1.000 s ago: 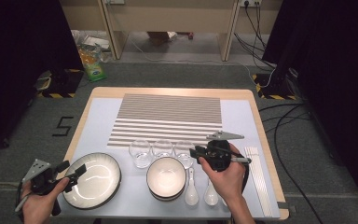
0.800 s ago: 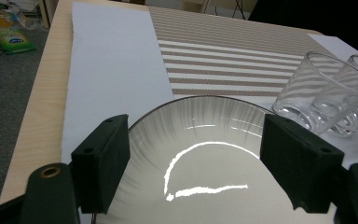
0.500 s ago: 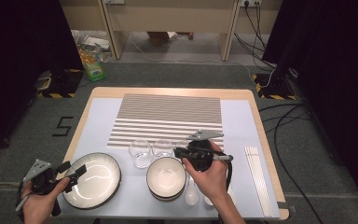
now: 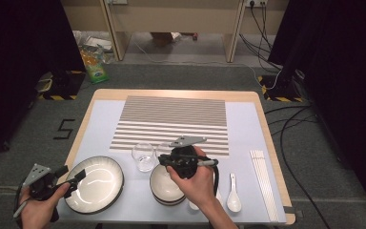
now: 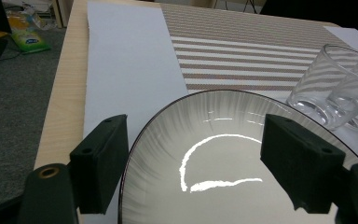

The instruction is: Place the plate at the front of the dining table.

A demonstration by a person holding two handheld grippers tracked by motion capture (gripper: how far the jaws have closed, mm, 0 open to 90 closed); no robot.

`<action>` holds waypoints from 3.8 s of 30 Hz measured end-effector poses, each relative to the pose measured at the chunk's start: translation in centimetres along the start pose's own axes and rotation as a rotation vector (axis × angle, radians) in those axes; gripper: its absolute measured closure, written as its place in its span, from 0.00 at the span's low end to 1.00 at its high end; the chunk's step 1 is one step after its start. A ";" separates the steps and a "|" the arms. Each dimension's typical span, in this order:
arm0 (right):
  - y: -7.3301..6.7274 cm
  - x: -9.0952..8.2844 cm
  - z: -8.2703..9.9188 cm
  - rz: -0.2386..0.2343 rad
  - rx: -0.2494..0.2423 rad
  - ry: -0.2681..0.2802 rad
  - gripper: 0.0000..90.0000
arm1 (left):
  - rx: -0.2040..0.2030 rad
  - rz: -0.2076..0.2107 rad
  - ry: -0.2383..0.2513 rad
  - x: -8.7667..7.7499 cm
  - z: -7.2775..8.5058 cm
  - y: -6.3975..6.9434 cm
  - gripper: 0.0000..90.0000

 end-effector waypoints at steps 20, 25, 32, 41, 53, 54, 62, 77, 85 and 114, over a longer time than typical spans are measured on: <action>-4.9 3.2 -0.9 -0.059 -0.079 -0.041 0.93 | -0.001 0.004 0.004 -0.2 0.0 -0.2 0.23; -6.2 4.1 -1.0 -0.055 -0.107 -0.050 0.94 | 0.002 0.000 -0.003 -0.4 -0.1 -0.5 0.24; -7.9 5.5 -0.7 -0.081 -0.136 -0.080 0.95 | -0.024 -0.019 0.003 -0.8 -0.2 -1.0 0.24; -9.6 7.3 0.3 -0.099 -0.166 -0.136 0.96 | -0.024 -0.008 -0.021 -0.6 0.2 -1.1 0.26; -10.9 9.7 2.1 -0.106 -0.181 -0.218 0.99 | -0.039 0.005 -0.055 -0.3 0.8 -1.4 0.29; -11.1 10.1 2.5 -0.107 -0.192 -0.233 0.99 | -0.041 0.004 -0.052 -0.2 0.9 -1.4 0.30; -11.1 11.1 3.5 -0.082 -0.187 -0.279 1.00 | -0.040 0.004 -0.061 -0.3 1.1 -1.7 0.31; -11.1 11.9 4.5 -0.050 -0.179 -0.304 1.00 | -0.042 0.009 -0.101 -0.2 1.6 -1.8 0.35; -11.1 12.1 4.5 -0.045 -0.169 -0.309 1.00 | -0.068 -0.001 -0.135 -0.3 1.9 -2.1 0.43; -11.9 15.0 3.6 -0.096 -0.117 -0.291 0.99 | -0.173 -0.030 -0.124 -2.1 1.8 -4.0 0.69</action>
Point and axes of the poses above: each handheld gripper's, and its own axes: x roughly forward along the jaws, z roughly out of its underside, y roughly to its right, the point moved 5 cm from there along x, roughly forward along the jaws, and after that the axes turned 2 degrees about x, right-handed, at the moved point
